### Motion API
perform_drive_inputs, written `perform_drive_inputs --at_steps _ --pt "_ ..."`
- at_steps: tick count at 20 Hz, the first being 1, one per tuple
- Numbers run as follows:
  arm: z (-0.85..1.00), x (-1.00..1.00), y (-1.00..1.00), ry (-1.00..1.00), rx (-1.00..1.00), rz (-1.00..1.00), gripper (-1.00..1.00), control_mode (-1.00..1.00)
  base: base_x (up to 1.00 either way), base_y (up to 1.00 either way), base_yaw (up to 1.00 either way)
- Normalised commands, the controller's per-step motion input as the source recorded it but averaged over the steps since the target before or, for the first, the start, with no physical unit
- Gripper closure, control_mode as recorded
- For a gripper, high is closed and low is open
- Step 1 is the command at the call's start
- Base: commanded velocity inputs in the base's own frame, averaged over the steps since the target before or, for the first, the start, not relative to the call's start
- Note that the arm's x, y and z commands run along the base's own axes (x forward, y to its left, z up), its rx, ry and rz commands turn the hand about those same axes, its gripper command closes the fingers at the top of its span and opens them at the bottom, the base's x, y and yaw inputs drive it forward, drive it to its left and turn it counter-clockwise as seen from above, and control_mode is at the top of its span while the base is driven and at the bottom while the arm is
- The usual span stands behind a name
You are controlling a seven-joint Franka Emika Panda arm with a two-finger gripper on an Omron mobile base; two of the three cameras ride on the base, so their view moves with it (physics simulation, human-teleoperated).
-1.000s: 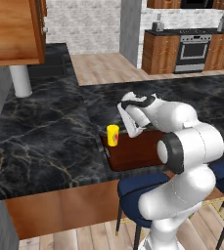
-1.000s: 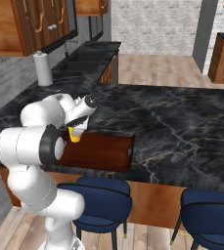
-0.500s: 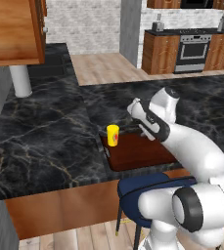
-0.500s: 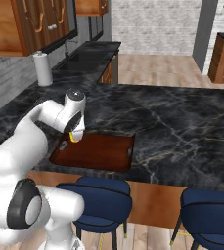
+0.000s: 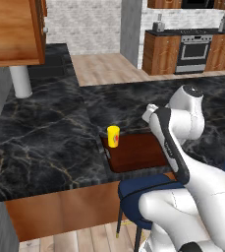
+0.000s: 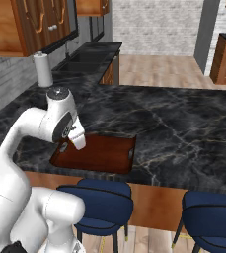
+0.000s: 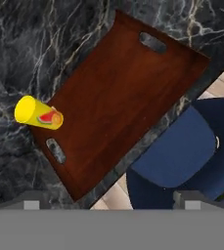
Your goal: There is a tray on the dining counter. Grab the cup, mug, and pitcher and place them on the tray. The pitcher may be placed next to the tray if it cannot fit the tray.
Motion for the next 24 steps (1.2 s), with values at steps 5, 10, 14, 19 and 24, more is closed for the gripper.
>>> perform_drive_inputs --at_steps 5,10,14,19,24 --pt "0.56 -0.78 -0.04 0.04 -0.17 0.2 -1.0 -1.0 0.0 0.0 0.0" --pt "0.51 -0.56 0.0 0.02 -0.16 0.18 -1.0 -1.0 0.0 0.0 0.0" --pt "0.29 -0.18 0.0 0.0 -0.1 0.27 -1.0 -1.0 0.0 0.0 0.0" --pt "0.05 -0.14 0.0 0.0 -0.09 0.34 -1.0 -1.0 0.0 0.0 0.0" --pt "0.01 -0.2 0.0 0.0 -0.09 0.29 -1.0 -1.0 0.0 0.0 0.0"
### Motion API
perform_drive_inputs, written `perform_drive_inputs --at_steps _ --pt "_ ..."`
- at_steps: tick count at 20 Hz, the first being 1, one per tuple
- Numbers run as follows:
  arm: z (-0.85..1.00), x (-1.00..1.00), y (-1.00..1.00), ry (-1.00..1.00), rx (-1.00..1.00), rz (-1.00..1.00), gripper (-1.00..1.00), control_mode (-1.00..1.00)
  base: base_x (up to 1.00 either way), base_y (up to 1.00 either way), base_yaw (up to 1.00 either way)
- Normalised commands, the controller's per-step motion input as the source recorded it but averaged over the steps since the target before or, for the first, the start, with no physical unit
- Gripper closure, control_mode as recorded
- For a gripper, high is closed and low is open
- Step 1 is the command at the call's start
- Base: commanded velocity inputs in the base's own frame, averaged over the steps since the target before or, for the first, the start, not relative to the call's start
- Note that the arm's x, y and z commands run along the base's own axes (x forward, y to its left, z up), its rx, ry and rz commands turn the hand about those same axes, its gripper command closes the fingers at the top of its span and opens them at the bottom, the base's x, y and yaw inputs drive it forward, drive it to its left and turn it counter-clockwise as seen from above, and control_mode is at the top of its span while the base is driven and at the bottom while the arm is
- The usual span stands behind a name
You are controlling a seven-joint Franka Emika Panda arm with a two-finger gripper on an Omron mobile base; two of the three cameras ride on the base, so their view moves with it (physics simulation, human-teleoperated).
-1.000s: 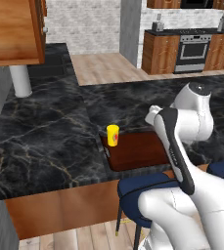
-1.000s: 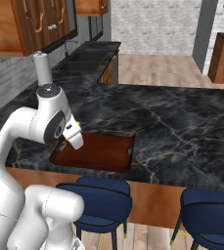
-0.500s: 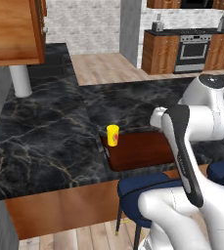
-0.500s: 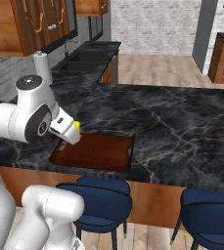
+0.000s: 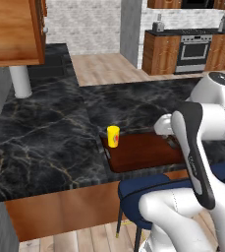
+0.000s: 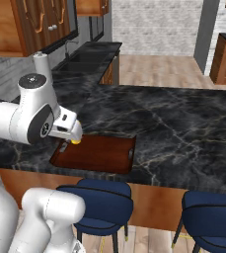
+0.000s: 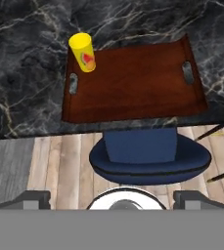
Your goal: There is a tray on the dining counter. Grab the cup, mug, and pitcher and place them on the tray. The pitcher may be placed next to the tray if it cannot fit the tray.
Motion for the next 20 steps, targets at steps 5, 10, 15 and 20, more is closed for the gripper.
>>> perform_drive_inputs --at_steps 5,10,15,20 --pt "0.0 -0.09 0.04 0.0 -0.06 0.14 -1.0 -1.0 0.0 0.0 0.0" --pt "0.06 0.0 0.0 0.0 -0.03 0.0 -1.0 -1.0 0.0 0.0 0.0" --pt "0.05 -0.05 0.0 0.0 -0.02 0.0 -1.0 -1.0 0.0 0.0 0.0" --pt "0.03 -0.02 0.0 0.0 -0.03 0.0 -1.0 -1.0 0.0 0.0 0.0"
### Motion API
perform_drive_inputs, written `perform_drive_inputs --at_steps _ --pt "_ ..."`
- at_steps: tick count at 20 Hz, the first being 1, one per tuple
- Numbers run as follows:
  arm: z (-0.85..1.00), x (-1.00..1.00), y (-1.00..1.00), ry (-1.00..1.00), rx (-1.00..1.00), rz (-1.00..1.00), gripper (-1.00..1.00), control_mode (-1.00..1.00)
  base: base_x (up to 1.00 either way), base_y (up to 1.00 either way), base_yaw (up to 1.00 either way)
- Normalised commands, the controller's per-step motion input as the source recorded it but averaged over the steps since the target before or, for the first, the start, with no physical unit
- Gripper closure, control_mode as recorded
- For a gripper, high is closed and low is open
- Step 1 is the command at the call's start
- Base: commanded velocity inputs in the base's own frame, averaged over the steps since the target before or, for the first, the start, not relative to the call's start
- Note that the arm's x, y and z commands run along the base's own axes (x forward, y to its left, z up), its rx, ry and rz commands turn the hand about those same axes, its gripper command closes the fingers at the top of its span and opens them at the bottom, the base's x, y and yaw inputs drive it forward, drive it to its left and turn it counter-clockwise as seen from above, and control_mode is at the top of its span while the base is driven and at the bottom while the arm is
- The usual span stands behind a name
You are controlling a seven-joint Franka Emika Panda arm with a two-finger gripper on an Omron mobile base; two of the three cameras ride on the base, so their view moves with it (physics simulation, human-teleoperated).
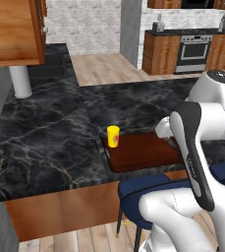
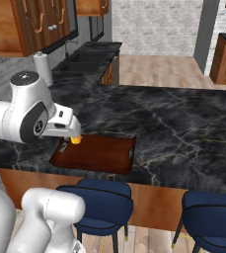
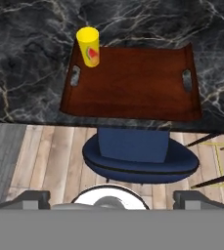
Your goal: There is a tray on the dining counter. Grab the cup, mug, and pitcher and place them on the tray. The pitcher may be placed next to the tray if it cannot fit the tray.
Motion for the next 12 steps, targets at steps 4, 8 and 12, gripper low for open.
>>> perform_drive_inputs --at_steps 4,8,12 --pt "0.0 0.0 0.0 0.0 -0.05 0.0 -1.0 -1.0 0.0 0.0 0.0" --pt "0.05 0.0 0.0 0.0 -0.01 0.0 -1.0 -1.0 0.0 0.0 0.0" --pt "0.01 -0.02 -0.02 0.0 0.0 0.0 -1.0 1.0 -0.28 -0.15 0.0"
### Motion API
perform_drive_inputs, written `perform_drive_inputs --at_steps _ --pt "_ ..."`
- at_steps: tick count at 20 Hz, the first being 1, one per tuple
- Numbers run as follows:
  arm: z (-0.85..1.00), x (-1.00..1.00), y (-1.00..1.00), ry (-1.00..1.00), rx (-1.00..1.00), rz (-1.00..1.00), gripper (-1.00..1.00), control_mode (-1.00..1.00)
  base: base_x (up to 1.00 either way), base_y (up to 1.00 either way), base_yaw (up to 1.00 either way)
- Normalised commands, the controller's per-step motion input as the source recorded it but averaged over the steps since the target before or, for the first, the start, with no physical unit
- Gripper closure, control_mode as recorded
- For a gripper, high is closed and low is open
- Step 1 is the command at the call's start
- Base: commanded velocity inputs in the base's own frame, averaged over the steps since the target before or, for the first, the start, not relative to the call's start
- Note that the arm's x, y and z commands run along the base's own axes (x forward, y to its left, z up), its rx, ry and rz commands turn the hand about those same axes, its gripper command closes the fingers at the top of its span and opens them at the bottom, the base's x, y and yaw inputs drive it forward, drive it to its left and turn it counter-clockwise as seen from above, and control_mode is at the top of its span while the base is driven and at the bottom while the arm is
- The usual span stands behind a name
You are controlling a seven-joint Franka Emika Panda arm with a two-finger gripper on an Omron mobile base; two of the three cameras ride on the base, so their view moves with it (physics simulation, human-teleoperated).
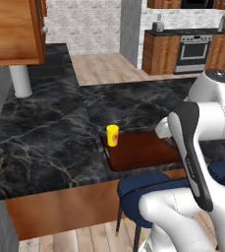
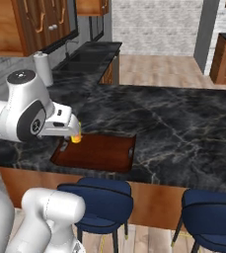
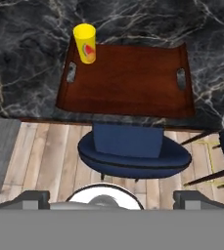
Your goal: There is a tray on the dining counter. Grab the cup, mug, and pitcher and place them on the tray. The pitcher may be placed next to the tray if it cannot fit the tray.
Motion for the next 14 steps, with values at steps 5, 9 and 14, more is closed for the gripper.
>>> perform_drive_inputs --at_steps 5,9,14 --pt "0.0 0.0 0.0 0.0 0.0 0.0 -1.0 1.0 -0.91 -0.57 0.0" --pt "0.0 0.0 0.0 0.0 0.0 0.0 -1.0 1.0 -0.86 -0.71 -0.02" --pt "0.0 0.0 0.0 0.0 0.0 0.0 -1.0 1.0 -0.39 -0.96 -0.07"
